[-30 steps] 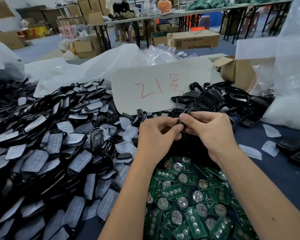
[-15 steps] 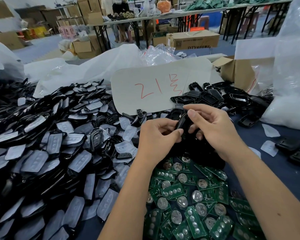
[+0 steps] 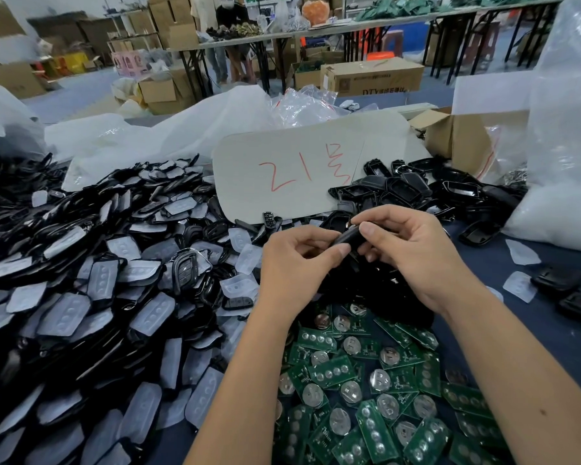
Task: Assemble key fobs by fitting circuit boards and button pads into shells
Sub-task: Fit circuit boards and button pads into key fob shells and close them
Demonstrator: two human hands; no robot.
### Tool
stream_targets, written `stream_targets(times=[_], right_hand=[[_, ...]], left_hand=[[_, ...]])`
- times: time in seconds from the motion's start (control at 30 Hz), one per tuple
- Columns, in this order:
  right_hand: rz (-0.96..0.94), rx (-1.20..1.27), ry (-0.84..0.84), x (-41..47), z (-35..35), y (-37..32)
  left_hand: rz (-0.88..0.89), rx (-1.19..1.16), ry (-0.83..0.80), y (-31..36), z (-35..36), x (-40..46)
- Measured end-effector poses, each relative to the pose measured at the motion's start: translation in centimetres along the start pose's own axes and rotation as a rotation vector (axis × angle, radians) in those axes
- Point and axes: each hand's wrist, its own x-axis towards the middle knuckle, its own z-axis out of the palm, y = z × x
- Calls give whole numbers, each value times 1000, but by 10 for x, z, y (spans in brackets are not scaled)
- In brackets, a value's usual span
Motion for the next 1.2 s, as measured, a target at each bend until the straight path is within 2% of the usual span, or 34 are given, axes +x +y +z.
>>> stream_targets(times=[0.17, 0.33, 0.67, 0.93, 1.2], right_hand=[[12, 92, -52, -1, 0, -1], [0, 33, -99, -3, -4, -3], [-37, 9, -69, -5, 0, -5], [-219, -248, -39, -4, 11, -3], [-275, -299, -60, -5, 18, -1]], left_hand=[[-4, -90, 51, 1, -4, 3], [36, -70, 91, 4, -4, 2], [66, -55, 79, 6, -3, 2], [193, 135, 82, 2, -3, 2], [226, 276, 134, 3, 2, 1]])
